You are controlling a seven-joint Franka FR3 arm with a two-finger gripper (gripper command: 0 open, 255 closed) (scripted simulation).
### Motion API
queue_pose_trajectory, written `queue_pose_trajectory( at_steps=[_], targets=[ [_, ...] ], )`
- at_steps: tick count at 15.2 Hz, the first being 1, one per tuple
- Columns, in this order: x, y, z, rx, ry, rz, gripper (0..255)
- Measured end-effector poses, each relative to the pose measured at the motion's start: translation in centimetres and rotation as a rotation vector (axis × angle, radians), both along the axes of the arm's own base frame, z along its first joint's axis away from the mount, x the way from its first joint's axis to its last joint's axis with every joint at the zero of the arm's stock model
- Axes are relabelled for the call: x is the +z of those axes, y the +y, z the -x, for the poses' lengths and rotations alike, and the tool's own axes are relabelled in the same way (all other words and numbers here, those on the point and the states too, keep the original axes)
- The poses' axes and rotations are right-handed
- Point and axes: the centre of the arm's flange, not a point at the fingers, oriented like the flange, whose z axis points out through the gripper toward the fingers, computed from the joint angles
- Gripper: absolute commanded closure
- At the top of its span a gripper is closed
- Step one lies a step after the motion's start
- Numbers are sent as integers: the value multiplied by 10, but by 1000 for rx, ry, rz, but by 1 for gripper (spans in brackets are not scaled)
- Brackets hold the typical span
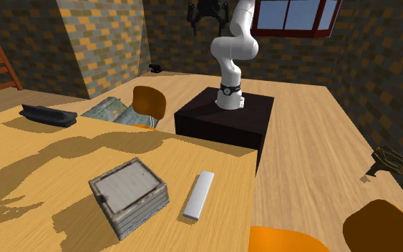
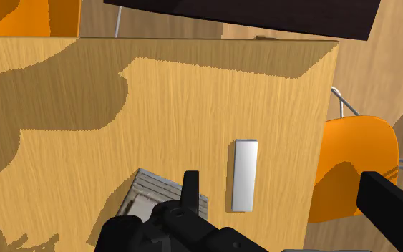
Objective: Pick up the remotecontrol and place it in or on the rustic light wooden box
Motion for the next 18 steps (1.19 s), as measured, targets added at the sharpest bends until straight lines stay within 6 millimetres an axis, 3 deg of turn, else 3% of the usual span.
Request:
queue_pose_trajectory(
  at_steps=[2, 6, 18],
  targets=[
    [-5, 1, -3, 0, 1, 0, 0],
    [-42, 10, -28, -2, 10, 2, 0],
    [-174, 44, -120, -7, 36, 8, 0]
  ],
)
